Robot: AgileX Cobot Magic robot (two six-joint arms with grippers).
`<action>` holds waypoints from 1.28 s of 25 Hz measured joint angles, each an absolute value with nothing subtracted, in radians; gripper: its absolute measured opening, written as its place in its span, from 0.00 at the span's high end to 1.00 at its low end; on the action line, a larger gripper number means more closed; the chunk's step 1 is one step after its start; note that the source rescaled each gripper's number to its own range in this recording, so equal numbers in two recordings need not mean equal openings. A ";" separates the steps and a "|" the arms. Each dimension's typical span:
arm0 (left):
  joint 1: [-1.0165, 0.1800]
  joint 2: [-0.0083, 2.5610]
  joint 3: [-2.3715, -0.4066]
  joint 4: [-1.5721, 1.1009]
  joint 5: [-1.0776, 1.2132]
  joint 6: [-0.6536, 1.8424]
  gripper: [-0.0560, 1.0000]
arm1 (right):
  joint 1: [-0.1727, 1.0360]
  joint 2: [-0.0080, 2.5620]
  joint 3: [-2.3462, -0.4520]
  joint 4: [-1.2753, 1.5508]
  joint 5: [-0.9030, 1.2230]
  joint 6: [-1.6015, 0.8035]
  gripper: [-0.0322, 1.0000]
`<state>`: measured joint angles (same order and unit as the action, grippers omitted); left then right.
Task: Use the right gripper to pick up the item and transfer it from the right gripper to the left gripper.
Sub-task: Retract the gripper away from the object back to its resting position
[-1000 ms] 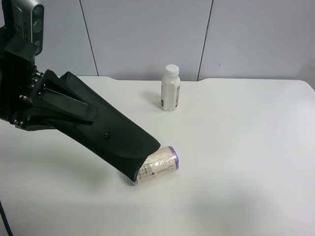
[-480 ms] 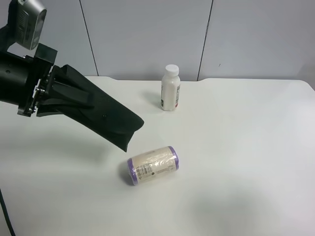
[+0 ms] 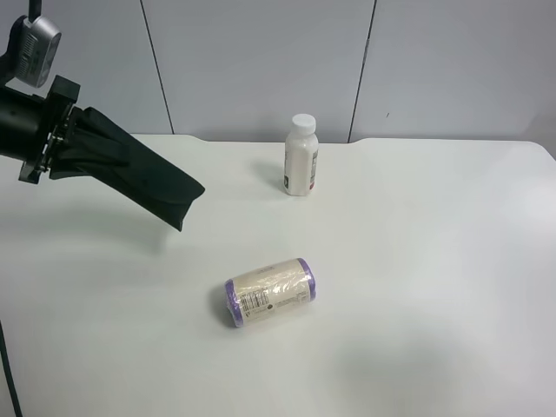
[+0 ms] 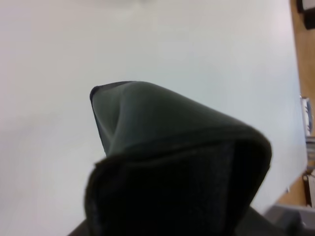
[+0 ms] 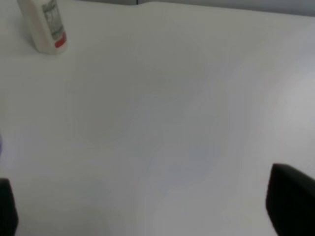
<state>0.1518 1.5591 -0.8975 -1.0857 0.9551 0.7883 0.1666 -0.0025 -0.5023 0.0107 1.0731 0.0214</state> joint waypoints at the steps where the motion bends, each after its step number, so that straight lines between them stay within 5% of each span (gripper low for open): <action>1: 0.168 1.583 -0.907 -1.087 0.954 0.800 0.94 | 0.167 -0.002 -0.502 0.011 1.073 0.021 0.00; 19: 0.257 1.837 -0.921 -1.157 0.869 0.986 0.93 | 0.167 -0.002 -0.502 0.011 1.073 0.021 0.00; 20: 0.257 1.837 -0.921 -1.157 0.858 0.986 0.87 | 0.167 -0.002 -0.502 0.011 1.073 0.021 0.00; 24: 0.257 1.838 -0.921 -1.158 0.775 0.974 0.21 | 0.167 -0.002 -0.502 0.011 1.073 0.021 0.00; 25: 0.257 1.838 -0.921 -1.158 0.756 0.971 0.11 | 0.167 -0.002 -0.502 0.011 1.073 0.021 0.00; 32: 0.257 1.844 -0.921 -1.156 0.675 0.970 0.01 | 0.167 -0.002 -0.502 0.011 1.073 0.021 0.00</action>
